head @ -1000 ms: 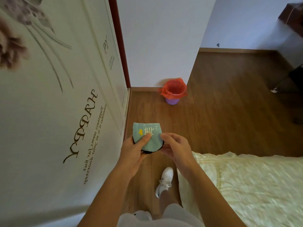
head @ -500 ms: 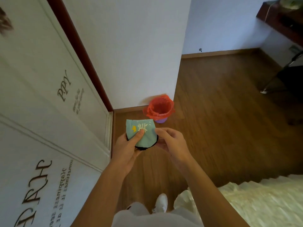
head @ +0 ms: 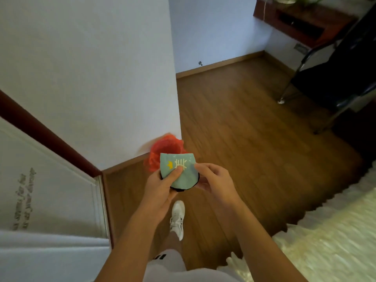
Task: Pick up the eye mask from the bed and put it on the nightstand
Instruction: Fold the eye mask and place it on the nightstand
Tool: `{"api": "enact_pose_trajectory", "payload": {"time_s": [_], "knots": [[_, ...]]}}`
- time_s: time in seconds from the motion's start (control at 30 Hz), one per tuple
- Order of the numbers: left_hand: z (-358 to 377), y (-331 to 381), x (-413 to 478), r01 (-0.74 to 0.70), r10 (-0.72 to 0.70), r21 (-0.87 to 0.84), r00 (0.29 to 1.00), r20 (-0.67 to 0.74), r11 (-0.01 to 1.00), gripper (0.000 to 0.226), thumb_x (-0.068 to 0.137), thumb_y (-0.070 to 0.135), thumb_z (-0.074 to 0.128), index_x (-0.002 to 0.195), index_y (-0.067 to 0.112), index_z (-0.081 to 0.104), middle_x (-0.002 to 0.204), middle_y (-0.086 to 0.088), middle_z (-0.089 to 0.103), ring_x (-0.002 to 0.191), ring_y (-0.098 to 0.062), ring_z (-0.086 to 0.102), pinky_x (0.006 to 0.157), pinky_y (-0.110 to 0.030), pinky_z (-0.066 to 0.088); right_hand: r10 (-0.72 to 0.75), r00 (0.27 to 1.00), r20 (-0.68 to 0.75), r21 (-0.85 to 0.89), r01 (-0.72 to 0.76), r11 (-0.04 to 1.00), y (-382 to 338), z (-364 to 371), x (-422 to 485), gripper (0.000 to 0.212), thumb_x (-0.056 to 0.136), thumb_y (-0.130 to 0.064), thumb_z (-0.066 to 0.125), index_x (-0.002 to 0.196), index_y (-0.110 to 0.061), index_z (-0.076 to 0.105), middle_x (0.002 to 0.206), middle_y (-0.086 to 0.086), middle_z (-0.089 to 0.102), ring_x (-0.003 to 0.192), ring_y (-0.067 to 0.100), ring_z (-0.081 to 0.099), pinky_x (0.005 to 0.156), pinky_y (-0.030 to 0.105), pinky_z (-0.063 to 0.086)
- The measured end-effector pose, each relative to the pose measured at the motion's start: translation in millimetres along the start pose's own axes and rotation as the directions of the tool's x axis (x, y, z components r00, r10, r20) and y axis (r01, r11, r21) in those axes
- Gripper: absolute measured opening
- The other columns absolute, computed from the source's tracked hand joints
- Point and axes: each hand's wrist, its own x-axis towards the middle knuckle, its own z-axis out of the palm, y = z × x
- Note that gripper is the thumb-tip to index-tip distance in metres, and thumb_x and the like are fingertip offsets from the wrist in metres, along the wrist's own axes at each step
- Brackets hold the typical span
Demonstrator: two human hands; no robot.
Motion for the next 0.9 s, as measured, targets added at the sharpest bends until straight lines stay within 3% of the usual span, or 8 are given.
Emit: {"api": "enact_pose_trajectory", "payload": {"time_s": [0.13,0.27,0.37,0.47,0.6,0.7,0.9], "knots": [[28.7,19.2,68.0,0.070,-0.070,0.011,0.993,0.096,0.998,0.041,0.070,0.023,0.078,0.109,0.020,0.065,0.115,-0.011,0.073,0.109,-0.028,0.068,0.082,-0.040,0.061,0.007,0.995,-0.102,-0.001,-0.007,1.000,-23.5,-17.3,52.6,0.024,0.096,-0.027,0.070,0.108,-0.007,0.076,0.097,0.005,0.083,0.091,0.016,0.080,0.068,0.019,0.061],[61.0,46.9,137.5,0.111,-0.124,0.071,0.968,0.216,0.991,0.045,0.068,0.024,0.079,0.111,0.020,0.065,0.110,-0.008,0.077,0.104,-0.025,0.072,0.079,-0.036,0.062,0.017,0.972,-0.233,0.017,-0.013,1.000,-48.9,-27.4,103.9,0.024,0.097,-0.025,0.068,0.109,-0.006,0.075,0.104,0.010,0.081,0.093,0.019,0.079,0.073,0.024,0.063],[84.5,67.1,183.7,0.148,-0.181,0.127,0.931,0.316,0.981,0.042,0.069,0.022,0.079,0.109,0.020,0.065,0.096,-0.001,0.081,0.093,-0.018,0.076,0.070,-0.030,0.062,0.023,0.946,-0.324,0.045,-0.009,0.999,-65.1,-37.5,133.6,0.020,0.097,-0.028,0.067,0.106,-0.012,0.077,0.098,0.005,0.083,0.092,0.017,0.080,0.073,0.023,0.062],[110.0,75.7,219.9,0.171,-0.238,0.199,0.893,0.383,0.965,0.028,0.079,0.015,0.077,0.104,0.023,0.065,0.091,0.003,0.081,0.089,-0.014,0.076,0.070,-0.030,0.062,0.046,0.909,-0.415,0.070,-0.018,0.997,-73.6,-52.3,150.7,0.018,0.096,-0.033,0.067,0.101,-0.020,0.078,0.092,-0.002,0.084,0.090,0.015,0.079,0.072,0.021,0.061],[155.9,74.8,247.0,0.206,-0.325,0.291,0.828,0.457,0.934,0.031,0.074,0.016,0.078,0.104,0.019,0.067,0.092,-0.003,0.081,0.089,-0.018,0.076,0.069,-0.031,0.062,0.058,0.844,-0.532,0.120,0.007,0.993,-79.2,-80.5,162.0,0.020,0.094,-0.037,0.069,0.100,-0.021,0.079,0.094,-0.001,0.084,0.092,0.016,0.079,0.075,0.025,0.062],[195.7,67.1,258.1,0.202,-0.375,0.365,0.777,0.505,0.909,0.031,0.076,0.017,0.077,0.105,0.017,0.069,0.094,-0.004,0.080,0.091,-0.019,0.076,0.070,-0.032,0.062,0.058,0.798,-0.600,0.151,0.042,0.988,-83.7,-106.1,165.9,0.020,0.092,-0.037,0.070,0.098,-0.020,0.079,0.091,-0.002,0.084,0.088,0.013,0.079,0.068,0.019,0.060],[280.9,41.2,276.2,0.170,-0.466,0.505,0.694,0.548,0.846,0.028,0.084,0.015,0.074,0.111,0.013,0.068,0.104,-0.008,0.079,0.096,-0.022,0.074,0.076,-0.035,0.062,0.059,0.696,-0.715,0.189,0.111,0.976,-82.2,-174.2,171.9,0.045,0.076,-0.050,0.073,0.103,-0.014,0.080,0.097,0.006,0.084,0.095,0.021,0.079,0.085,0.037,0.064]]}}
